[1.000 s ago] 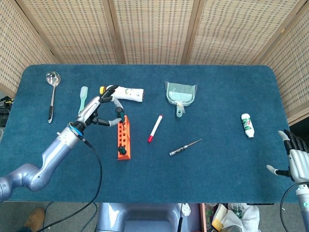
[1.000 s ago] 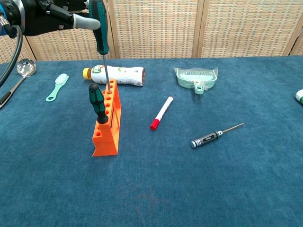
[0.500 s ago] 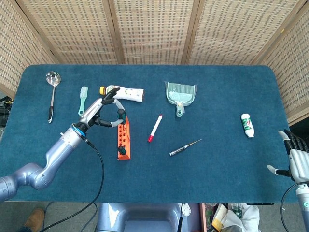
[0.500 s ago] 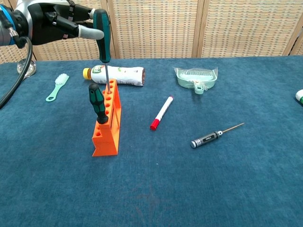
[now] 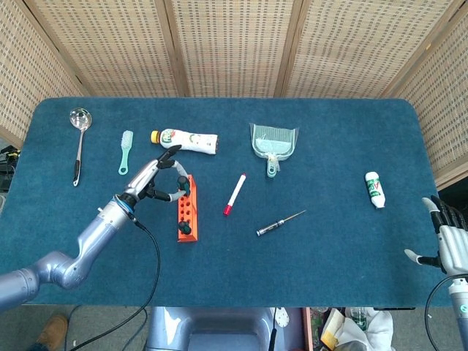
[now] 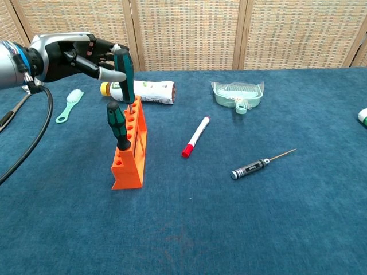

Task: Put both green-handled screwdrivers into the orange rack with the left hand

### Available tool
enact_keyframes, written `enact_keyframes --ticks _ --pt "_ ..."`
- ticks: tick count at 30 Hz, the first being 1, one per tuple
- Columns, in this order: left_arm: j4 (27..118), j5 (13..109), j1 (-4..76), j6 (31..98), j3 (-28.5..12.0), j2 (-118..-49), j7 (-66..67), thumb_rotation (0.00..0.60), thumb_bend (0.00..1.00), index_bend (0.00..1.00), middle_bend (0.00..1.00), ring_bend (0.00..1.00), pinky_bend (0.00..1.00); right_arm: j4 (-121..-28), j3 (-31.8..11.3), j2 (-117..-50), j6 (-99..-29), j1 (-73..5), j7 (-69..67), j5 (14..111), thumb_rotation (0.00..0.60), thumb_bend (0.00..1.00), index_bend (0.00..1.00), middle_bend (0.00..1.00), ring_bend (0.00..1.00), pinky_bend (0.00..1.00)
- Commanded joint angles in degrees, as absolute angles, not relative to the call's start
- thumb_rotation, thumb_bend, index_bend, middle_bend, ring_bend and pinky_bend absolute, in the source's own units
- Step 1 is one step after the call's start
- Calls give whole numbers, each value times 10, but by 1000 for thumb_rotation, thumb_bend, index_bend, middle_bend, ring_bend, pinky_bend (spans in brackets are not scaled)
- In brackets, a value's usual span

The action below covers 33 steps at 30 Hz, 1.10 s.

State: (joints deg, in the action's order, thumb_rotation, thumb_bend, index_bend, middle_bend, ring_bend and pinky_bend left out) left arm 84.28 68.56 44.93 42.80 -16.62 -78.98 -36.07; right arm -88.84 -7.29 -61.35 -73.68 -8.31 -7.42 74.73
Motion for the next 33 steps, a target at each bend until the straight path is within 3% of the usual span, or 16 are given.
enact_keyframes --ticks 1,22,33 --pt "832 689 447 427 -163 -799 -369 600 459 646 0 0 0 -888 -73 -613 -736 -83 -75 747 600 0 0 0 0 0" --pt "813 695 444 419 -159 -804 -372 600 465 644 0 0 0 -888 -72 -613 -735 -84 -74 747 600 0 0 0 0 0" --pt "818 690 444 412 -159 -799 -362 600 466 493 0 0 0 -889 -72 -613 -736 -83 -74 748 600 0 0 0 0 0"
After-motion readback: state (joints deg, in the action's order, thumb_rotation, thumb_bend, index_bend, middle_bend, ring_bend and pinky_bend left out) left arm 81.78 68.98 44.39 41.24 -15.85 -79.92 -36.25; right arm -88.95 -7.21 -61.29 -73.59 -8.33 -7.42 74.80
